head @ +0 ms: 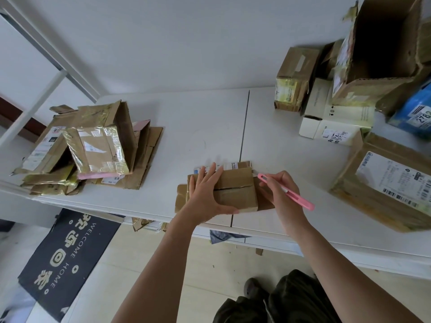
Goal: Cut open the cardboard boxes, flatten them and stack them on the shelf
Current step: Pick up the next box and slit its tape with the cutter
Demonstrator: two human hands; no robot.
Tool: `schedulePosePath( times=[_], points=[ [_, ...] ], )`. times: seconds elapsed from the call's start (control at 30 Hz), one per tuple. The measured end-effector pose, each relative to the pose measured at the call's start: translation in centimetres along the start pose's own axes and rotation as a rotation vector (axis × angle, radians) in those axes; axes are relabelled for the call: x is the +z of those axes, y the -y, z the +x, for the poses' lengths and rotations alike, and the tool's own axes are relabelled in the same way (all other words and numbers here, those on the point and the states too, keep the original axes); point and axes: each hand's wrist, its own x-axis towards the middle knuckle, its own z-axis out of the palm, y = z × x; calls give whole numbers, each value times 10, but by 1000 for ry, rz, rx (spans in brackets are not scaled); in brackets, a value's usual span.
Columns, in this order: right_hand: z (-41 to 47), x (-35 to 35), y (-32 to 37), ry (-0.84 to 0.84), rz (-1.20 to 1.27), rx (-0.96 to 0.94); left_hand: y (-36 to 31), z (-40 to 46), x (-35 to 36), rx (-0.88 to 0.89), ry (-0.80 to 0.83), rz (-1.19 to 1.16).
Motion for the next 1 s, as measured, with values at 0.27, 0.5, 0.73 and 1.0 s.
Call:
schedulePosePath(
  times=[0.27, 0.5, 0.73, 1.0],
  points=[
    [-15, -13, 0, 81, -60, -4, 1, -2, 3, 17, -1, 29],
    [-37, -23, -9, 66, -67, 71, 3, -1, 4, 15, -11, 20],
    [-49, -39, -3, 109, -217, 18, 1, -2, 3, 16, -17, 23],
    [-17, -12, 4, 41, -7, 35, -1, -4, 2, 13, -27, 3]
  ],
)
